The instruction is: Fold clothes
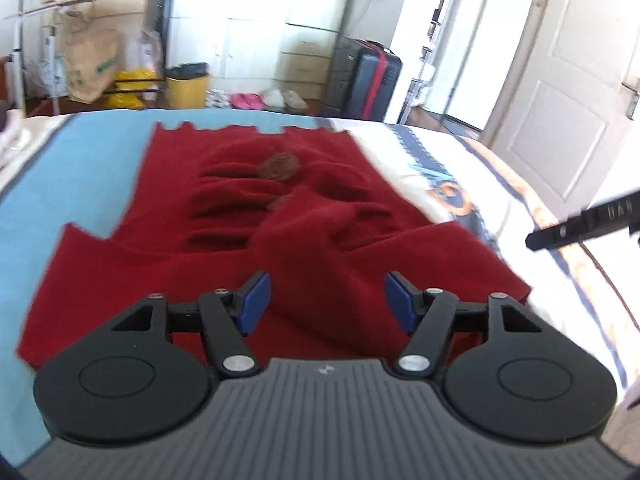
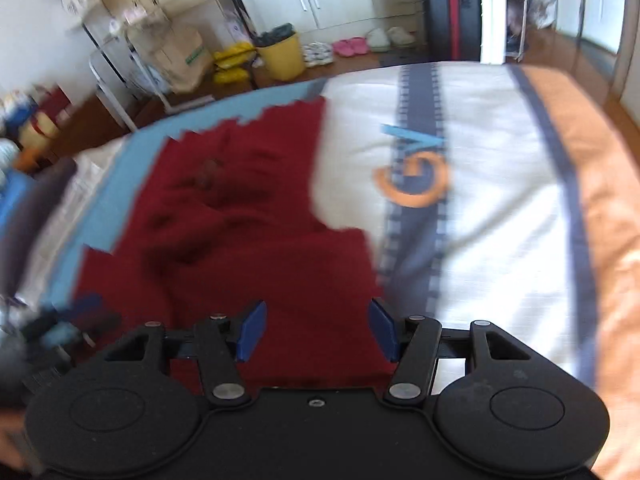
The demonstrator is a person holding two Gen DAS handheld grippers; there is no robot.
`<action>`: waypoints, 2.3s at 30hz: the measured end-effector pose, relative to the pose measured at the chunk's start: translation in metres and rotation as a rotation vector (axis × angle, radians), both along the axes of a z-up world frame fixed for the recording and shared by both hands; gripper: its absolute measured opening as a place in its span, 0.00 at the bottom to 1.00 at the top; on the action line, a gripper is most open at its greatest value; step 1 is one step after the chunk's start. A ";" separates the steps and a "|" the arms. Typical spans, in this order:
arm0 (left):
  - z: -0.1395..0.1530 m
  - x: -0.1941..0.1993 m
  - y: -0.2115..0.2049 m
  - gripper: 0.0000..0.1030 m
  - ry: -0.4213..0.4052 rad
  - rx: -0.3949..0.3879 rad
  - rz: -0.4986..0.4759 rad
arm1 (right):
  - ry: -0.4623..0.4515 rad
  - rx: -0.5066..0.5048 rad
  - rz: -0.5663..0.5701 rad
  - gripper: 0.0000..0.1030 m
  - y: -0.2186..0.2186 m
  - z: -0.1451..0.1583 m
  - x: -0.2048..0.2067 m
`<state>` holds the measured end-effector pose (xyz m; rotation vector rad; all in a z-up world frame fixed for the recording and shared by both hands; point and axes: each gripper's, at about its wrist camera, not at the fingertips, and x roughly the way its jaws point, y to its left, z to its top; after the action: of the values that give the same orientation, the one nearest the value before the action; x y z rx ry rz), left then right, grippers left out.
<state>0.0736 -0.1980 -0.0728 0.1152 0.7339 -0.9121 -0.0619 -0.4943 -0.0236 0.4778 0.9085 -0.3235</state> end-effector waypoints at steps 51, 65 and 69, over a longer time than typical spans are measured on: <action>-0.029 0.071 0.084 0.55 -0.003 0.217 0.553 | -0.073 0.042 0.360 0.62 0.044 -0.067 0.078; -0.044 0.090 0.154 0.55 0.339 0.031 0.671 | 0.016 -0.022 0.359 0.64 0.074 -0.068 0.084; -0.065 0.089 0.157 0.48 0.482 -0.007 0.638 | -0.004 0.024 0.312 0.64 0.068 -0.069 0.088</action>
<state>0.1624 -0.0406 -0.1377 -0.3435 1.1279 -0.3230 0.0256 -0.4264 -0.0926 0.3520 0.9684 -0.0276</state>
